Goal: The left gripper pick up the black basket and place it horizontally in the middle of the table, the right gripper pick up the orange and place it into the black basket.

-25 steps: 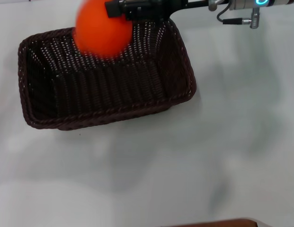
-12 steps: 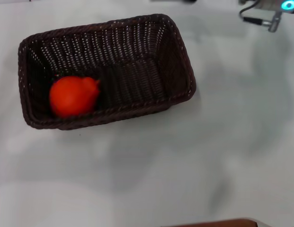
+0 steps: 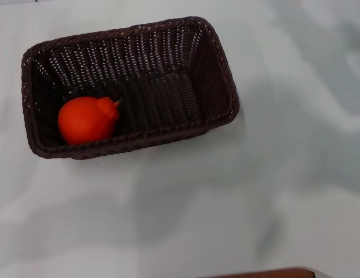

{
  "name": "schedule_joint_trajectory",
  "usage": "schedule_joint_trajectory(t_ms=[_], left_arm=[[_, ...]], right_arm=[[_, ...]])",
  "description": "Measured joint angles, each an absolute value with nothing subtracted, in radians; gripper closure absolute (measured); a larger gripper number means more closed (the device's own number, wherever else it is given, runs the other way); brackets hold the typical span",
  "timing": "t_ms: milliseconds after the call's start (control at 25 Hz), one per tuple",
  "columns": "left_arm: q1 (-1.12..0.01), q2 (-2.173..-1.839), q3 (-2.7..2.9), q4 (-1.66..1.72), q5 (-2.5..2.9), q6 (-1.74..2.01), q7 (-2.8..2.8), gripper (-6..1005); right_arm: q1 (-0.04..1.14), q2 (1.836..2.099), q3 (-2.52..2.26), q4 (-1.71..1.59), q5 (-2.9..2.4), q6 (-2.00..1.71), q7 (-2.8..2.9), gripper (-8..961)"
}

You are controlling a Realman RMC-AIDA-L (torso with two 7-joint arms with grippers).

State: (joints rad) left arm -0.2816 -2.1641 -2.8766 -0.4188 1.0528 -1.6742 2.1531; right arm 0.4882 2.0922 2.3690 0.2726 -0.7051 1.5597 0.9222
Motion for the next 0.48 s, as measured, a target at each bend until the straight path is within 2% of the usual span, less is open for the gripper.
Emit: schedule_joint_trajectory(t_ms=[160, 480], left_arm=[[-0.286, -2.166, -2.876, -0.283, 0.92, -1.723, 2.394, 106], [-0.285, -2.166, -2.876, -0.262, 0.898, -1.713, 2.419, 107]], right_arm=[[0.476, 2.093, 2.385, 0.138, -0.499, 1.579, 0.734, 6], [0.457, 2.093, 2.391, 0.089, -0.423, 1.578, 0.651, 6]])
